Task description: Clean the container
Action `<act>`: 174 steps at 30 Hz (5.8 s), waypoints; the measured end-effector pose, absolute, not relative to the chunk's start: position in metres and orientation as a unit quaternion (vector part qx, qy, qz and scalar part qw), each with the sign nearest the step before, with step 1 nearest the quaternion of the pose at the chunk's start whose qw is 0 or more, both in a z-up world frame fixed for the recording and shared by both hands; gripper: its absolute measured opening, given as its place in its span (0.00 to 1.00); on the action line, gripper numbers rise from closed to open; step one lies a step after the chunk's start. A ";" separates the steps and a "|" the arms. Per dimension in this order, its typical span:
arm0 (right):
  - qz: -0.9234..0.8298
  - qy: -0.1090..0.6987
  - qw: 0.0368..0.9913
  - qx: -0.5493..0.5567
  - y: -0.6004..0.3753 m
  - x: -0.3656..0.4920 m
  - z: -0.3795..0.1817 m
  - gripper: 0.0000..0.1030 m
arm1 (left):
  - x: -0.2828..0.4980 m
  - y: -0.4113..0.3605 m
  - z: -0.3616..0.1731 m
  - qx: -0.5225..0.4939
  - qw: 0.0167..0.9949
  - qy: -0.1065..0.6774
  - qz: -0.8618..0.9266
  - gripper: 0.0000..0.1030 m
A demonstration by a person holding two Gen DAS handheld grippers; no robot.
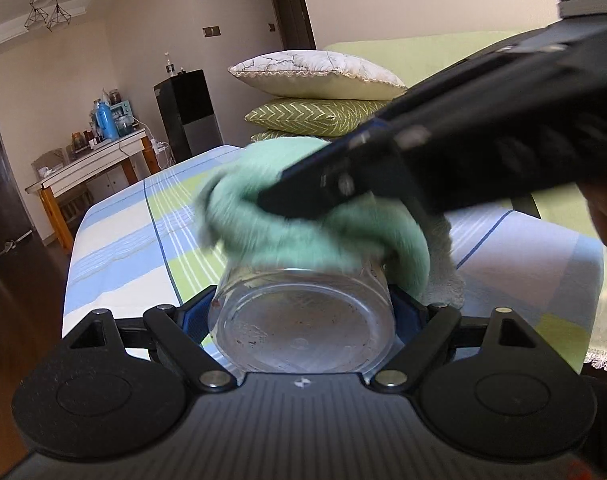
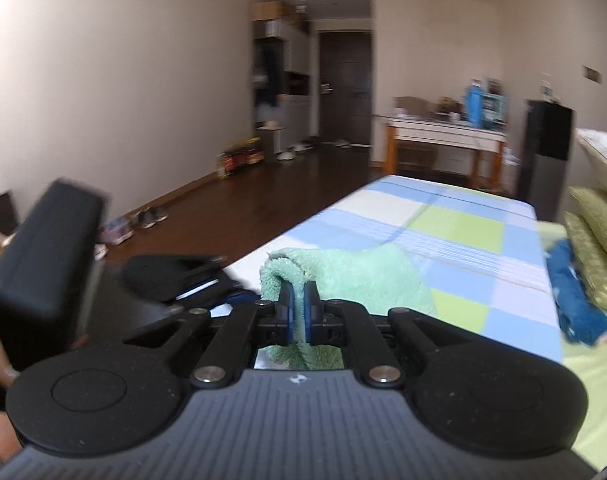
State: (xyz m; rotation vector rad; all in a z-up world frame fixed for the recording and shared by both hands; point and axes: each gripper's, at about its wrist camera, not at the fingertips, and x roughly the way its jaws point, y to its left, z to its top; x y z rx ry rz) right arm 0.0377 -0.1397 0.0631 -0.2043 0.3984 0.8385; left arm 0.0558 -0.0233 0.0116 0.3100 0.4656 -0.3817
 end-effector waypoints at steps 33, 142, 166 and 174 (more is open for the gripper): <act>0.312 0.198 0.928 -0.053 -0.157 0.069 0.061 0.04 | 0.036 -0.004 0.016 0.104 0.945 0.237 -0.200 0.84; 0.326 0.185 0.925 -0.064 -0.160 0.049 0.055 0.03 | 0.044 0.021 0.017 -0.051 0.936 0.268 -0.223 0.87; 0.383 0.185 0.900 -0.101 -0.139 0.024 0.060 0.03 | 0.026 -0.012 0.017 0.118 0.947 0.236 -0.185 0.84; 0.328 0.193 0.923 -0.056 -0.155 0.057 0.058 0.03 | 0.023 -0.020 0.016 0.140 0.947 0.227 -0.182 0.84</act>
